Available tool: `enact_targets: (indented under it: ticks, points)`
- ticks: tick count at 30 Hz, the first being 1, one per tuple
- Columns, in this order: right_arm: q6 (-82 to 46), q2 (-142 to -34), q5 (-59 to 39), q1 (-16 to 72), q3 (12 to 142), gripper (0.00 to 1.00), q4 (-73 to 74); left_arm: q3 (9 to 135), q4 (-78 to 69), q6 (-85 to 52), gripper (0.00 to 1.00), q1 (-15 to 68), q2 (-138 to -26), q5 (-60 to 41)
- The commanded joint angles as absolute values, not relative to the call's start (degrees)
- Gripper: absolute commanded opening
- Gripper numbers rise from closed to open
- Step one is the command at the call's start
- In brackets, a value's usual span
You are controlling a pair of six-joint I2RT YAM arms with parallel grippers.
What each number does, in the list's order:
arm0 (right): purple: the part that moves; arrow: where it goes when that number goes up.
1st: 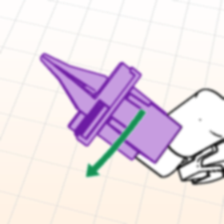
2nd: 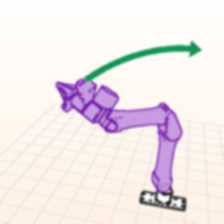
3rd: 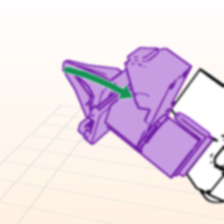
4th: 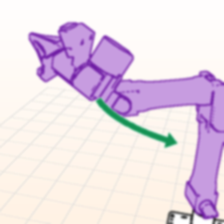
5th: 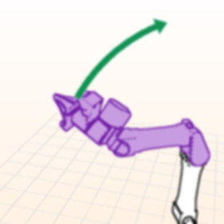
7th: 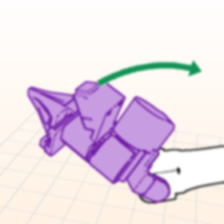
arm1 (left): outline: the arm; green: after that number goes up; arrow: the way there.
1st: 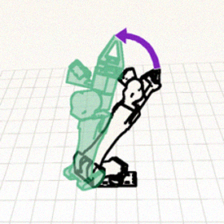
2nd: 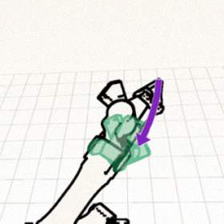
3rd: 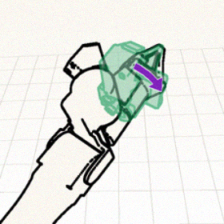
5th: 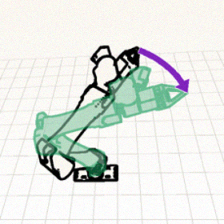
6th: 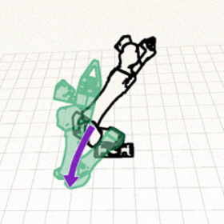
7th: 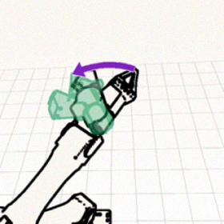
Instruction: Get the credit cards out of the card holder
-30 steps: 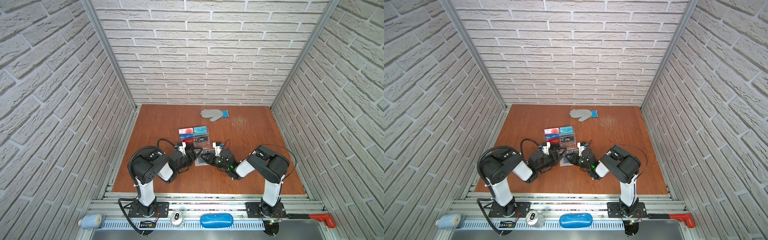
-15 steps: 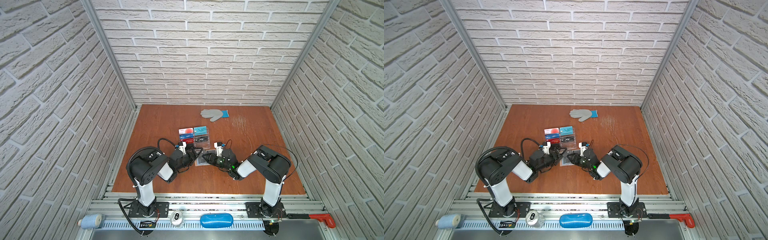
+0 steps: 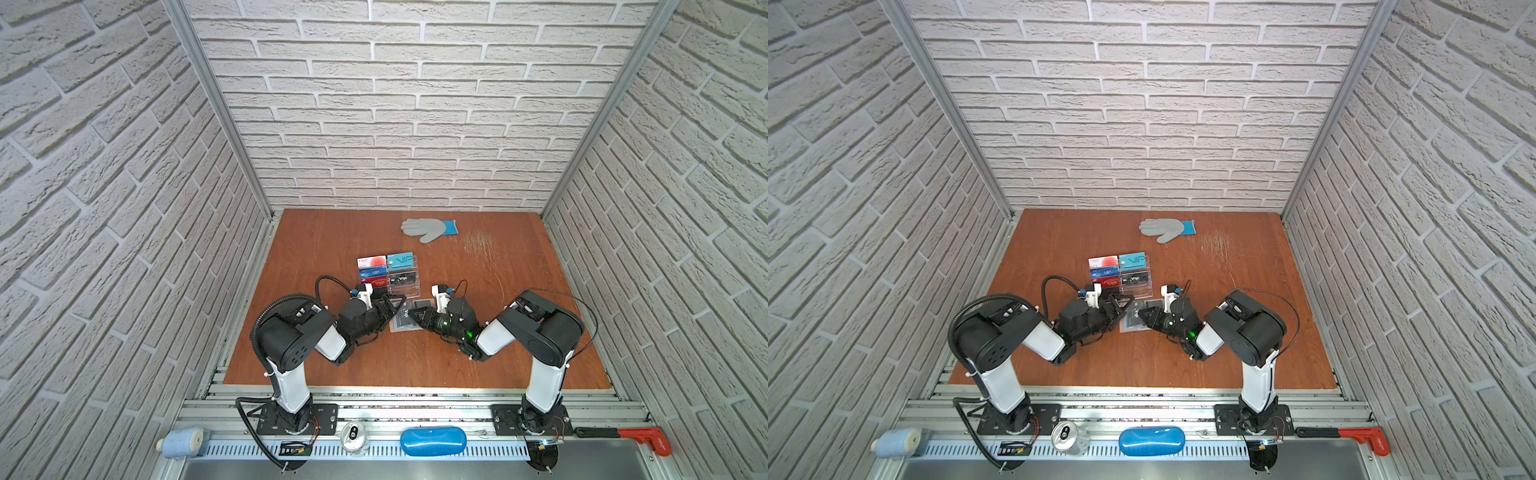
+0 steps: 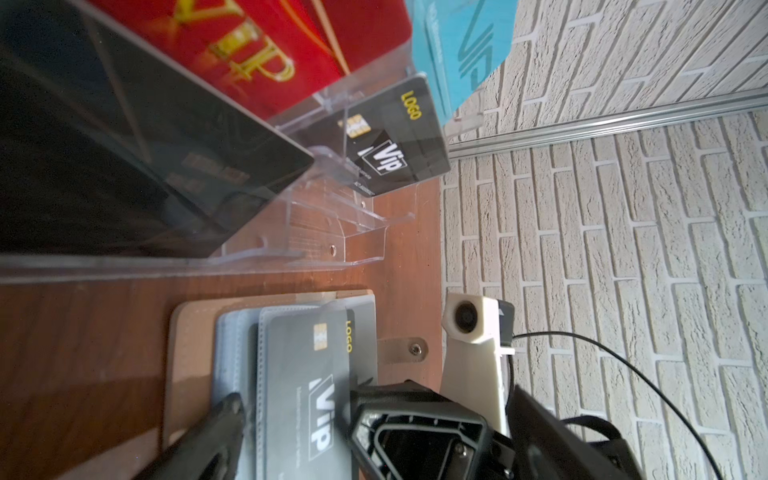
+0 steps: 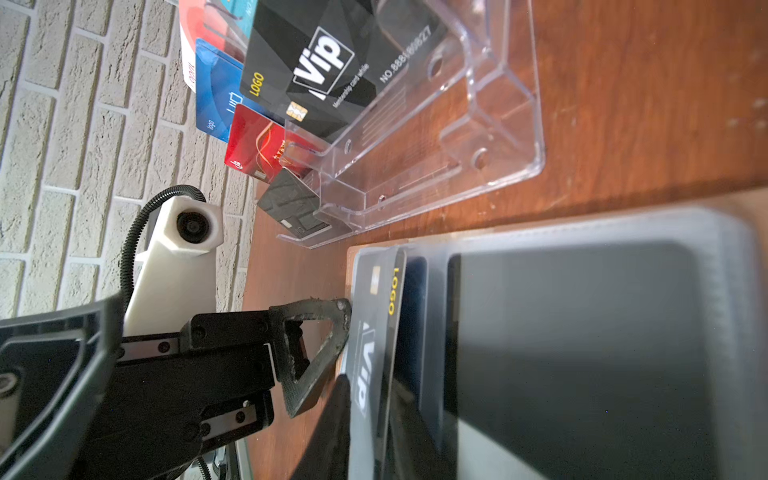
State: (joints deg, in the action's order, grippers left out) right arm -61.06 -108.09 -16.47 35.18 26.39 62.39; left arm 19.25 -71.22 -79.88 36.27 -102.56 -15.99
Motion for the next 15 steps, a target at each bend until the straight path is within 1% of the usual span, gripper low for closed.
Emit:
enact_targets:
  ticks: [1, 4, 8, 11, 15]
  points:
    - [-60.61, -106.01, -16.98, 34.46, 25.25, 0.16, 65.83, 18.54, -63.79, -78.75, 0.98, 35.99, -102.97, -16.34]
    - [-60.62, -105.91, -17.25, 34.19, 25.05, 0.12, 65.83, 18.72, -63.88, -78.72, 0.98, 35.96, -103.05, -16.41]
    - [-60.56, -105.79, -17.32, 34.01, 24.87, 0.11, 65.83, 18.81, -63.48, -78.72, 0.98, 36.00, -102.64, -16.34]
    - [-60.56, -105.67, -17.57, 33.84, 24.70, 0.07, 66.09, 18.81, -62.87, -78.57, 0.98, 35.99, -102.15, -16.24]
    - [-60.45, -105.47, -17.69, 33.57, 24.25, 0.06, 66.27, 18.81, -62.51, -78.32, 0.98, 35.96, -101.95, -16.14]
